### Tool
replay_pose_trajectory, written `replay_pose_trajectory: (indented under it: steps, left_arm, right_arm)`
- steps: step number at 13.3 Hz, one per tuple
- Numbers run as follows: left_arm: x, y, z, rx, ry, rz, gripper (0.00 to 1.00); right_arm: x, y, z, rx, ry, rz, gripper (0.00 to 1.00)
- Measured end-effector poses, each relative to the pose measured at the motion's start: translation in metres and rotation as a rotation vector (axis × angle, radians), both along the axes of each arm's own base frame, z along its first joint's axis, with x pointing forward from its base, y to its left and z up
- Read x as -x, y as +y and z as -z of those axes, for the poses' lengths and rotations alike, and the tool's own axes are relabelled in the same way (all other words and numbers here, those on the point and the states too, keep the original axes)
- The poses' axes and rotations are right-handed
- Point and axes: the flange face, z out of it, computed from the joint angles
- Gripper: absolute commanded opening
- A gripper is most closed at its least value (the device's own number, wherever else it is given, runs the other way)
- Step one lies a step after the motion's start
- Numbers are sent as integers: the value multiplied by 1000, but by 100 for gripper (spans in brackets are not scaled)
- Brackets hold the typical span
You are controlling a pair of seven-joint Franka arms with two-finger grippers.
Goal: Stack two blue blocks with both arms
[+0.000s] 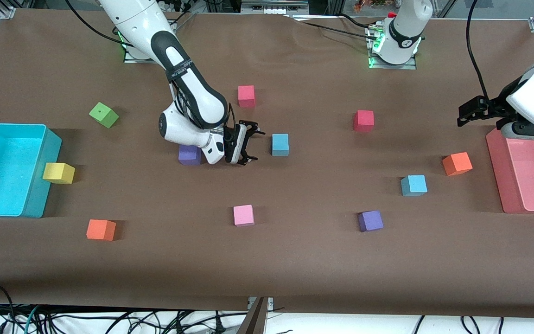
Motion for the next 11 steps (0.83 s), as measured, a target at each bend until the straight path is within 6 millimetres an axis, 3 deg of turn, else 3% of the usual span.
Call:
replay_pose_trajectory:
  steps: [11]
  left_arm:
    - [0, 0, 0, 0, 0, -1, 100]
  right_arm:
    - [2, -12, 8, -28, -3, -51, 100]
